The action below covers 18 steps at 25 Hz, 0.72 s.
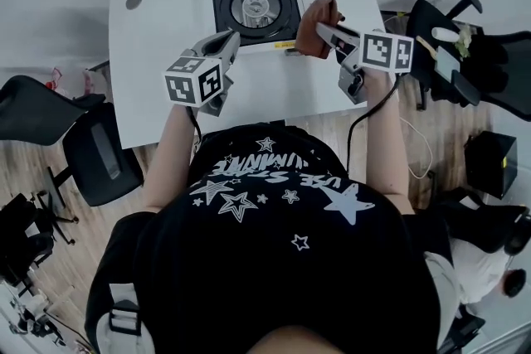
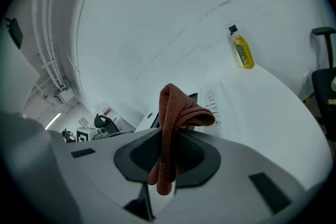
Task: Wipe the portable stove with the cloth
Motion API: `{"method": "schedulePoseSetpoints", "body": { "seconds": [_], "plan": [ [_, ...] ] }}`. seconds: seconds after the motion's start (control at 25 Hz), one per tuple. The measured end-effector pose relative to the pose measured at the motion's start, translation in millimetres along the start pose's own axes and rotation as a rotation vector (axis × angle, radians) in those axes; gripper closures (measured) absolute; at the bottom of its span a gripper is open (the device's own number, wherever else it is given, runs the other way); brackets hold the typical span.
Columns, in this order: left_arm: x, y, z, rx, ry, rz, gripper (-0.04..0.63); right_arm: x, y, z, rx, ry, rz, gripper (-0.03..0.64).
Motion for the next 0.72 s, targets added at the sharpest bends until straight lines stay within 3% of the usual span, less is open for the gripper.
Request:
{"method": "schedulePoseSetpoints", "body": {
  "seconds": [0.36,0.72],
  "plan": [
    [-3.9,-65.6,-49.5,-0.048,0.014,0.004,0.586,-24.1,-71.9,71.0,-0.014,-0.009,-0.039,0.551],
    [-23.9,-133.7,-103.0,-0.122,-0.006,0.024,0.586,-63.8,-134.3,139.6,-0.096,-0.018,-0.064,0.551]
  ]
}}
Point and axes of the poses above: the fingertips, and each gripper's own axes: z forward along the fingers, y to its right, x out of its top, the point moved 8 cm from there along -z, backward along the fingers, and after that the axes turned 9 degrees about x, right-handed, at the moved point
